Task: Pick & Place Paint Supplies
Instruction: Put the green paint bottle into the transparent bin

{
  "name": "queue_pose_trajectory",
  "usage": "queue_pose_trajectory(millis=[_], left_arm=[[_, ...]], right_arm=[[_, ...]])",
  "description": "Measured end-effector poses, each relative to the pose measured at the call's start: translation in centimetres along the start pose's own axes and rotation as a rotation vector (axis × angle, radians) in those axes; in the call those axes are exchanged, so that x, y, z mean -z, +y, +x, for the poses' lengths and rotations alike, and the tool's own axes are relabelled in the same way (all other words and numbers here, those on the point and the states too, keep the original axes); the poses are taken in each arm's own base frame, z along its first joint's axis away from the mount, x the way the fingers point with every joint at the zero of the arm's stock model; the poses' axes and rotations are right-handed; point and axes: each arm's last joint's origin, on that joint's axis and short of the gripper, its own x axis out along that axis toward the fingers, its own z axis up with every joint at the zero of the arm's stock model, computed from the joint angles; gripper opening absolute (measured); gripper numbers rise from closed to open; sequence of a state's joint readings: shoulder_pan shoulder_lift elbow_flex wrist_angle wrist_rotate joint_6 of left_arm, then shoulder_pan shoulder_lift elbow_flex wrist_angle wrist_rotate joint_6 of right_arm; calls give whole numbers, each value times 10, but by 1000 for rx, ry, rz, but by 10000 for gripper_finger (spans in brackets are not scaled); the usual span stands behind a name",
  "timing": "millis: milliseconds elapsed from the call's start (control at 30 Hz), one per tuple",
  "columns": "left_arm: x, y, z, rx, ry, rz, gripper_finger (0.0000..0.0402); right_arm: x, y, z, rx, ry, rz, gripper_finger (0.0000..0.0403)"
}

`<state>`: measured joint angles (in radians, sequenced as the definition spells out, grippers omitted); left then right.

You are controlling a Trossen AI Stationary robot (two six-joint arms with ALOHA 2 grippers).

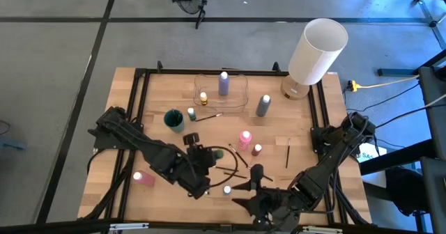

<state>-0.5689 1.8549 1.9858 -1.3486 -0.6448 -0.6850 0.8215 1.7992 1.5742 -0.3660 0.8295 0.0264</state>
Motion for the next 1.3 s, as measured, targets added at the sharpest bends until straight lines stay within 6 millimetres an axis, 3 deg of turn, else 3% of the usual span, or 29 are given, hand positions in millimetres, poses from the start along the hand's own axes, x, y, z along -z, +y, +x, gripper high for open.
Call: queue_pose_trajectory(millis=[200, 333, 467, 633, 767, 867, 1000, 1167, 1300], left_arm=[[-19, 0, -42, -111, -289, 96, 141], [-30, -5, -57, -164, -426, 161, 141], [-48, -9, -64, -118, -528, 210, 141], [-68, -14, -76, -1, -680, 236, 141], [-82, 0, -102, 35, -842, 204, 141], [-87, 16, -126, 106, -958, 149, 141], [-89, 26, -145, 330, -1076, 131, 141], [-96, 29, -147, 541, -1150, 102, 141], [-99, 32, -150, 625, -1198, 102, 141]], right_arm=[[-3, 2, -8, 184, -34, 4, 178], [-5, 0, -8, 245, -42, -39, 178], [-11, -7, -3, 269, -68, -31, 178], [-25, -13, 0, 285, -162, 128, 177], [-40, -14, -10, 289, -258, 212, 167], [-49, -13, -21, 336, -275, 174, 157], [-58, -13, -31, 351, -302, 119, 147], [-69, -10, -40, 277, -406, -81, 133], [-76, -1, -62, 266, -509, -294, 117]])
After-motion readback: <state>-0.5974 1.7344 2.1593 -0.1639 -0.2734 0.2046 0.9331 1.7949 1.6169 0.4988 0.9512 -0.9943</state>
